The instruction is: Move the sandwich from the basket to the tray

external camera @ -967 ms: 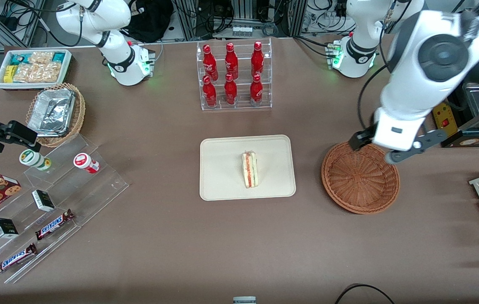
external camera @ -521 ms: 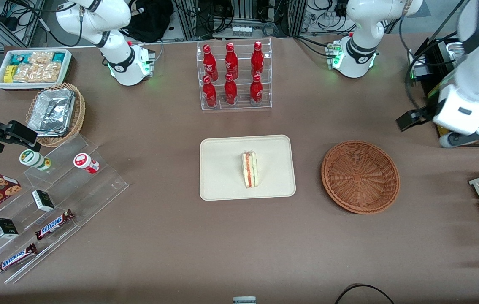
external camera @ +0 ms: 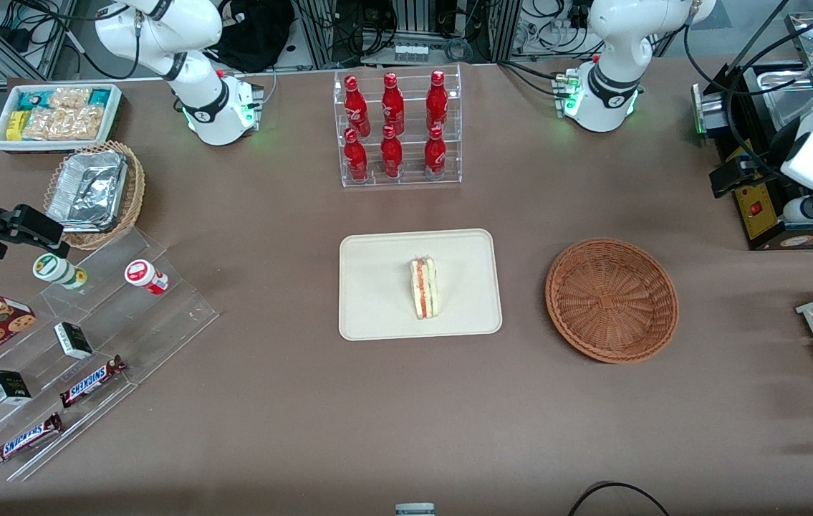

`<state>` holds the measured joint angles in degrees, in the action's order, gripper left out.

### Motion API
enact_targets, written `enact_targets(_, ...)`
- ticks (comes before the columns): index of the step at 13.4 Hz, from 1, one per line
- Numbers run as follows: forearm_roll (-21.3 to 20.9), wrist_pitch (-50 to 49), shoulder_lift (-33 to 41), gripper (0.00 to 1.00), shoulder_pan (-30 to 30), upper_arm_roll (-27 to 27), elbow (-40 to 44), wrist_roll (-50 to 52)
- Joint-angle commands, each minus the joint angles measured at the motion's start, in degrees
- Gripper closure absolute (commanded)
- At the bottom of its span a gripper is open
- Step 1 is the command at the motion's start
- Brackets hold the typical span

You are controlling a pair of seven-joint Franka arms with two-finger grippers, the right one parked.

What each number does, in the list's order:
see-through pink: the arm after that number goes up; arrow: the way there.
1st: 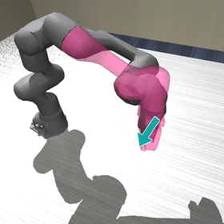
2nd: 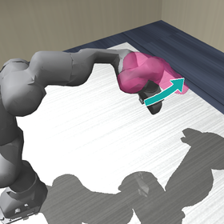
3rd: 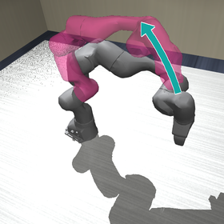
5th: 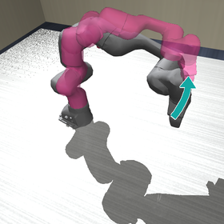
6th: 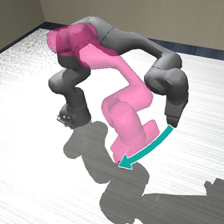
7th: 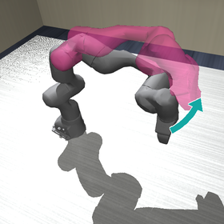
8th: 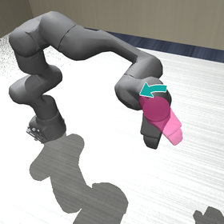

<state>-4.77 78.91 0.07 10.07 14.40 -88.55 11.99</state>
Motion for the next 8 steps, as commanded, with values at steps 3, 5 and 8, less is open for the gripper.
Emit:
enact_targets(3, 0.81, -2.08, 4.32, 0.00, -5.06, -6.58, -2.33, -1.45)
enact_targets(5, 0.81, -1.48, 5.21, 0.00, -5.15, -6.58, -3.99, -2.41)
enact_targets(8, 1.34, -0.51, 4.77, 0.00, -5.15, -7.01, -3.39, -3.64)
